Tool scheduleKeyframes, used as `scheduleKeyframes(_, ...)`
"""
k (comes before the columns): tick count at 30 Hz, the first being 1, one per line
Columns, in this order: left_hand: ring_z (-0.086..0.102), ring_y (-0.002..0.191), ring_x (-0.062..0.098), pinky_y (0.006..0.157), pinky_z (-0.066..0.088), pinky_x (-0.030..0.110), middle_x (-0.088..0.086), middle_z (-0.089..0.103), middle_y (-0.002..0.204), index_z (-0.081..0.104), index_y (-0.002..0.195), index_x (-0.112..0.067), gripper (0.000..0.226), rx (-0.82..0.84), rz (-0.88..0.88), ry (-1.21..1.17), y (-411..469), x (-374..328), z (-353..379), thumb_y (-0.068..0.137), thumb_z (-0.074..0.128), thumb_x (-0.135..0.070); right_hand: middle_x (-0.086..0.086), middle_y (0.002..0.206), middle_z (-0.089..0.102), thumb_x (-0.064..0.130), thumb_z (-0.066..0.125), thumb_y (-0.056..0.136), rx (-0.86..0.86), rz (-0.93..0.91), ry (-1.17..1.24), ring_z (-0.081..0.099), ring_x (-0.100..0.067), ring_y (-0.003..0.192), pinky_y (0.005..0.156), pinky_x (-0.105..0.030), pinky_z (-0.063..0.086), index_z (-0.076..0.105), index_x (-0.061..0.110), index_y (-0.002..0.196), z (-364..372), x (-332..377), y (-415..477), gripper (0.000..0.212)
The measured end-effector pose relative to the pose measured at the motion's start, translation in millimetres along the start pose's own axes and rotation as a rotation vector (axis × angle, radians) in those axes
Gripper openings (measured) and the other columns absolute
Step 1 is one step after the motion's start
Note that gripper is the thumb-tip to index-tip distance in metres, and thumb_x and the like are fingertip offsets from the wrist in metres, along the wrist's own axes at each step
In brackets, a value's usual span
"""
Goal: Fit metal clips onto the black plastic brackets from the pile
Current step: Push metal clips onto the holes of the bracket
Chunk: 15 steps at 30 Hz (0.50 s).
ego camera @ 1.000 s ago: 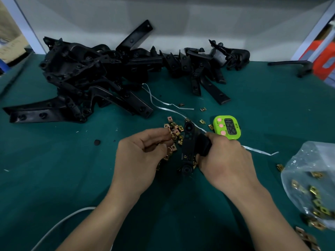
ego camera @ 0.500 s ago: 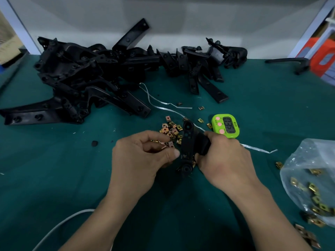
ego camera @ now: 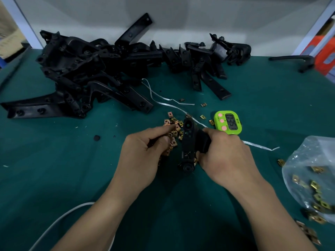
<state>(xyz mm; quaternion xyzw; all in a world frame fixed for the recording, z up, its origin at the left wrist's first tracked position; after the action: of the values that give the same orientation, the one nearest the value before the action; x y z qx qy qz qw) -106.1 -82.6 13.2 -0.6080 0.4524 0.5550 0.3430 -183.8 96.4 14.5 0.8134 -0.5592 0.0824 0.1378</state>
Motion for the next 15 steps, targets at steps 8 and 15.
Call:
scheduleKeyframes(8,0.069,0.058,0.015,0.054,0.054,0.02,0.01,0.073,0.069,0.081,0.078,-0.015,0.019,0.1,-0.132,-0.391,-4.6,-0.8,11.0,0.063,0.084,-0.026,0.011,0.062,0.044,0.029,0.07,0.072,0.035,-0.045,-0.023,0.05,-0.031,0.066,0.057,-0.032,0.043,0.06,0.037,0.1,-3.6,-1.3,-0.5,0.031)
scheduleKeyframes(15,0.069,0.057,0.015,0.053,0.054,0.02,0.01,0.074,0.071,0.081,0.078,-0.015,0.023,0.089,-0.172,-0.381,-4.9,2.4,9.8,0.061,0.084,-0.03,0.01,0.066,0.054,0.027,0.069,0.072,0.048,-0.045,-0.008,0.055,-0.03,0.068,0.056,-0.032,0.044,0.061,0.037,0.096,-6.0,-0.7,0.0,0.027)
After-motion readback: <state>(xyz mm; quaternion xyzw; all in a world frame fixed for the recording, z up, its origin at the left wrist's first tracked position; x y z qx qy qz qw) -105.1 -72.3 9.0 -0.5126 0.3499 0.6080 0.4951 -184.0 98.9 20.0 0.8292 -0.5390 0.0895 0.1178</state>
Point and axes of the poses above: each hand's wrist, its own y-axis towards the middle knuckle, its own z-axis out of the palm, x = y × z, the point moved 8 cm from there along y, towards the middle knuckle
